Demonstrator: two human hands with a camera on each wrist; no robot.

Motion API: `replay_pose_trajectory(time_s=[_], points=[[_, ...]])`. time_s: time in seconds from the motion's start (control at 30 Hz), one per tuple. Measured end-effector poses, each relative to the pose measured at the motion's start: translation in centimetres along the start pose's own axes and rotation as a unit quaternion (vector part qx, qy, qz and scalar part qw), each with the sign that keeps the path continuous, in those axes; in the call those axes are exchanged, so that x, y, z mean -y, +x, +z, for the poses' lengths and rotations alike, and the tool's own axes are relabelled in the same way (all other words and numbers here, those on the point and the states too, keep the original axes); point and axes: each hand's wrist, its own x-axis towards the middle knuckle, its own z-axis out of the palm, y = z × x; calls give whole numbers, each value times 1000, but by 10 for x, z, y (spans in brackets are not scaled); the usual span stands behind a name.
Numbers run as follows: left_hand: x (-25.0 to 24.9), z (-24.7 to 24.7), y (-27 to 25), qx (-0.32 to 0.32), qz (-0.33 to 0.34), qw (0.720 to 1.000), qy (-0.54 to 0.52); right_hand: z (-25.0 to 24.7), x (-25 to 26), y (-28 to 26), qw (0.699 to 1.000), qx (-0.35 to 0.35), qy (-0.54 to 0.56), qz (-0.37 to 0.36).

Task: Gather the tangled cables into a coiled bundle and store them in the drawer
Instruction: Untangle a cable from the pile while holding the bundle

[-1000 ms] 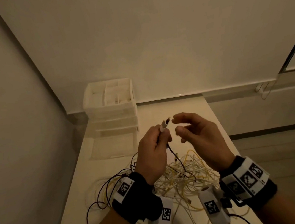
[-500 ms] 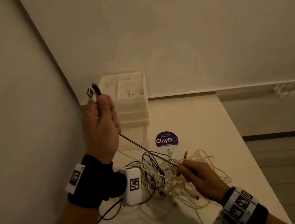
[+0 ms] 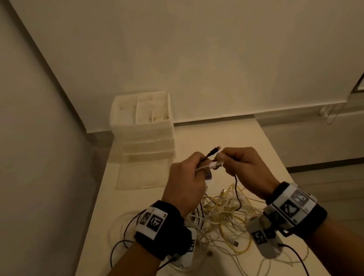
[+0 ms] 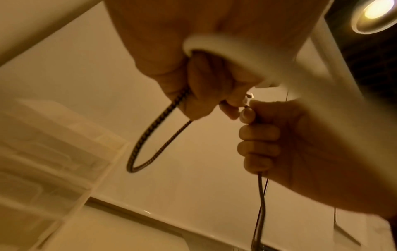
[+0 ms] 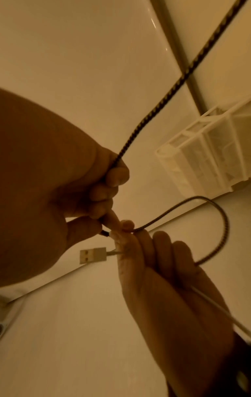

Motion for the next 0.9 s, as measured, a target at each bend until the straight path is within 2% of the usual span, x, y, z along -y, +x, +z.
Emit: replay_pose_trajectory(time_s=[0.2,0.4,0.53,0.67,0.73,0.83,0.9], points=[[-9,-20,27,-133,32,991,8,-3,-33,-17,997,2,59,49],[-3,-66,43,-252,2,968,-7,-4,-81,-37,995,-20,37,94],[8,-75,38,-282,-9,959,-20,-7,-84,-35,994,-55,11,96],[-6,-63,20,-250,35,967,-23,-10,-60,-19,997,-57,-26,54],[-16,-51,12,-166,66,983,-32,-9,-45,-12,998,-38,-40,42],[-20,-29,8,-17,55,998,-18,-7,-23,-6,1000,-10,-13,10],[-15,-18,6,33,52,998,2,-6,-9,-6,999,2,32,-11]])
